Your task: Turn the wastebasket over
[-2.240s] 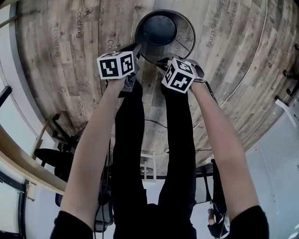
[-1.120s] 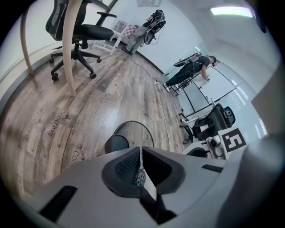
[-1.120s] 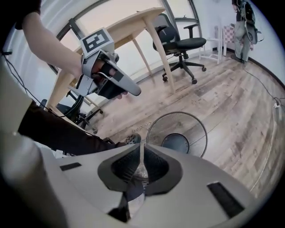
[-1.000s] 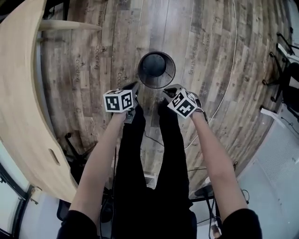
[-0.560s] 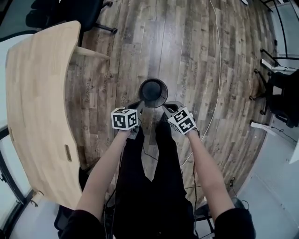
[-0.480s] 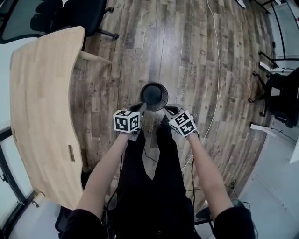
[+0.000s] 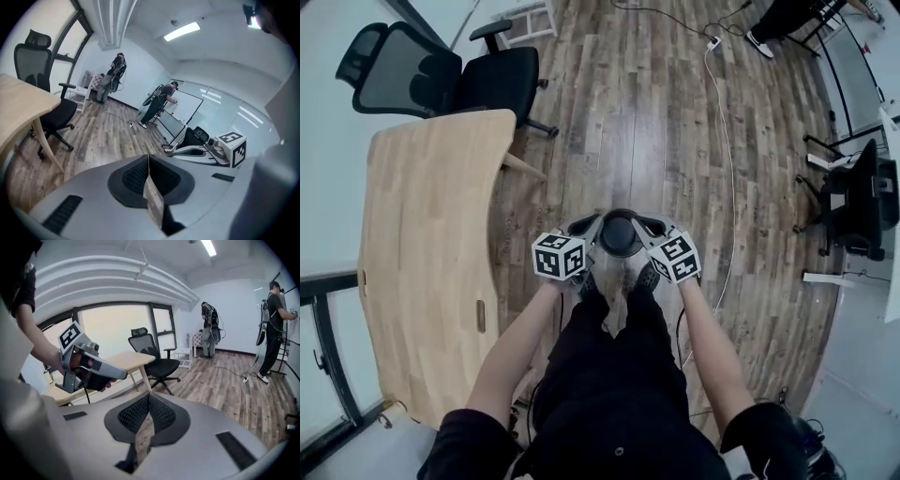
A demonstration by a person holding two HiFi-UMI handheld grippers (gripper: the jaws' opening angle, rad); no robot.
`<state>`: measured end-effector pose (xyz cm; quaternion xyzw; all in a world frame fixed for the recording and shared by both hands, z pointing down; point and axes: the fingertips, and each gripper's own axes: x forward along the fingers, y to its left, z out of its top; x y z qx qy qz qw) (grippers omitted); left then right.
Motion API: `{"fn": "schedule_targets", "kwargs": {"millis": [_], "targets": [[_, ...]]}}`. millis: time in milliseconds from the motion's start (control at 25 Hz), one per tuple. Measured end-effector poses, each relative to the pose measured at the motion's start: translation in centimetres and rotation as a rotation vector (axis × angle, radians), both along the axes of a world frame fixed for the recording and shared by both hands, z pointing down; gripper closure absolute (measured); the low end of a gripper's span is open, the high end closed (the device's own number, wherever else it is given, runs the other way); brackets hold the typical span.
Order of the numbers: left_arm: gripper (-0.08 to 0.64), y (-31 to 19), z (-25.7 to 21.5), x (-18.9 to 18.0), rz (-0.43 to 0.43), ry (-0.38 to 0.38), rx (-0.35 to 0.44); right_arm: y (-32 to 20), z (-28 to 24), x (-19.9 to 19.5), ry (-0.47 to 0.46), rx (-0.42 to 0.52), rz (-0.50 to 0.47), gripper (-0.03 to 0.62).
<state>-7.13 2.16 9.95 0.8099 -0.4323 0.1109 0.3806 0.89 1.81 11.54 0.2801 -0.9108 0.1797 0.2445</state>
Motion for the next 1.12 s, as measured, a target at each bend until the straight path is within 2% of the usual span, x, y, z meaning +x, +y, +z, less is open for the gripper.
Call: {"fn": "schedule_targets", "kwargs": {"millis": [120, 360, 680, 880, 1120], "targets": [[0.539, -1.1, -4.3, -1.2, 0.012, 0.009, 0.078, -1.2, -5.2, -1.4, -0.050, 0.075, 0.012, 0.558], [0.538, -5.9, -13.6, -2.5, 0.025, -0.007, 0.292, -4.8, -14.3, -1.9, -0.123, 0.208, 0.072, 0.558], [0.538, -8.0, -21.7, -2.2, 0.125, -0.159, 0.491, -7.2, -24.0, -1.7, -0.211, 0.300, 0.144, 0.560], [0.538, -9.1, -25.1, -1.6, 0.141, -0.144, 0.537, -8.1, -27.6, -1.5, -0.255, 0.339, 0.176, 0.559], [0.539, -9.1, -26.8, -1.1, 0.155, -0.092, 0.544, -7.6, -29.7, -1.4, -0.278, 0.371, 0.188, 0.560]]}}
